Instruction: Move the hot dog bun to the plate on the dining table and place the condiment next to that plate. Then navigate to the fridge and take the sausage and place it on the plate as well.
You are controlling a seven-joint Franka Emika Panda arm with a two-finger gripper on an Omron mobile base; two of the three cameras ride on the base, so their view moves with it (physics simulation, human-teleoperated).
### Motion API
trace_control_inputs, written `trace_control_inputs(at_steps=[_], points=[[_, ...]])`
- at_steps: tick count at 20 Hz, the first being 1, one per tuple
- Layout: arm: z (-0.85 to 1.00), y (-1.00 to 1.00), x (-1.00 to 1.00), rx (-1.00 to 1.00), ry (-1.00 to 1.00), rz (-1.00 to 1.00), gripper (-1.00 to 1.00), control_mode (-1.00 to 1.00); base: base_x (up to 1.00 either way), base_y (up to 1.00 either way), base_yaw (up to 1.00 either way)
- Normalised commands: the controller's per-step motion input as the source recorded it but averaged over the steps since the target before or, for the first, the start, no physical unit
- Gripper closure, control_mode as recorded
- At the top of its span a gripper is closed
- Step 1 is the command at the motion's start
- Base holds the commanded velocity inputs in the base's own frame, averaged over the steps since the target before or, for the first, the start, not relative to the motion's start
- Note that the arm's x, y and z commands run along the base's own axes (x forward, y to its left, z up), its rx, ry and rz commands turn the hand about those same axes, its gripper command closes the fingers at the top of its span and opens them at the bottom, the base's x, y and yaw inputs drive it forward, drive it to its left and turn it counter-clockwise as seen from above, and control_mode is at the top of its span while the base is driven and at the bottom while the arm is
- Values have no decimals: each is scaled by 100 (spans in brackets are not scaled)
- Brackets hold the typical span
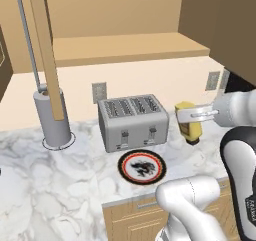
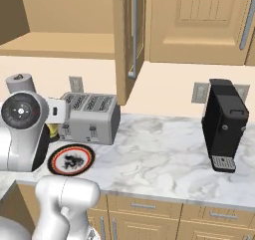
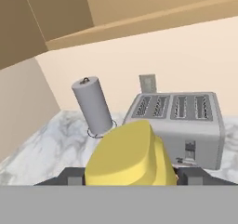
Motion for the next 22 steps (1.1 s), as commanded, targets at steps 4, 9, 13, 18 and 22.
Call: trace_control_inputs(at_steps=[4,9,13,18,22], points=[[0,0,0,0,0,0,100,100,-96,-56,-5],[0,0,0,0,0,0,100,100,-94,-94,-8],[0,0,0,0,0,0,100,100,-24,-100,-26],[0,0,0,0,0,0,100,100,8,-99,-73],[0,0,0,0,0,0,100,100,13,-85,-82]])
